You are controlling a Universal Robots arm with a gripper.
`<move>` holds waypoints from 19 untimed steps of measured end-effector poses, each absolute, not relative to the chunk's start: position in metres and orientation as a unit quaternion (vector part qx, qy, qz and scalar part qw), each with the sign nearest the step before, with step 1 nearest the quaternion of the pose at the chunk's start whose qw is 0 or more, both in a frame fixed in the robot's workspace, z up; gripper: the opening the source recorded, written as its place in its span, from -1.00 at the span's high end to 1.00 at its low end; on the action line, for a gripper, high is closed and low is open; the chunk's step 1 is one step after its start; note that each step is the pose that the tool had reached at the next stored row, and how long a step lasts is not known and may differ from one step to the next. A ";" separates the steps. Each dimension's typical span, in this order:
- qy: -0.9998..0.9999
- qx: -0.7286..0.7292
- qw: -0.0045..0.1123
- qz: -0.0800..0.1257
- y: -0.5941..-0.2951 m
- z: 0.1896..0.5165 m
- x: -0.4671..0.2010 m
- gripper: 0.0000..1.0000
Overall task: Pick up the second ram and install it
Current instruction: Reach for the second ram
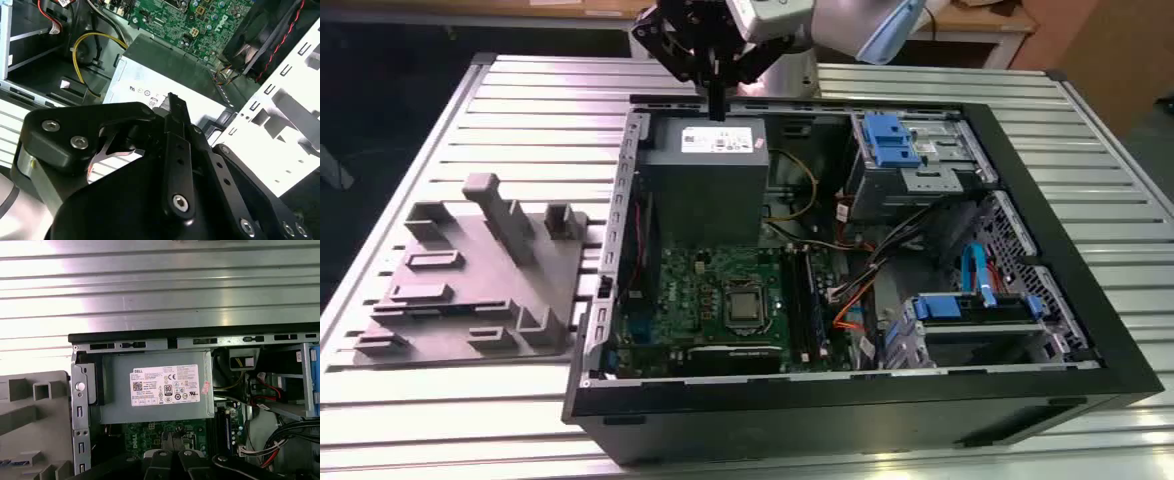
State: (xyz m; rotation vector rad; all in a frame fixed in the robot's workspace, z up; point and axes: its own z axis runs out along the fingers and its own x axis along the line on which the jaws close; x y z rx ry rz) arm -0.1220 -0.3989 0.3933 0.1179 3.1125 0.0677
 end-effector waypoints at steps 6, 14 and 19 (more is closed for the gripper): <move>0.999 0.038 0.013 0.022 -0.399 0.393 -0.122 0.86; 0.999 0.038 0.013 0.022 -0.399 0.393 -0.123 0.86; 0.999 0.038 0.013 0.022 -0.399 0.393 -0.131 0.86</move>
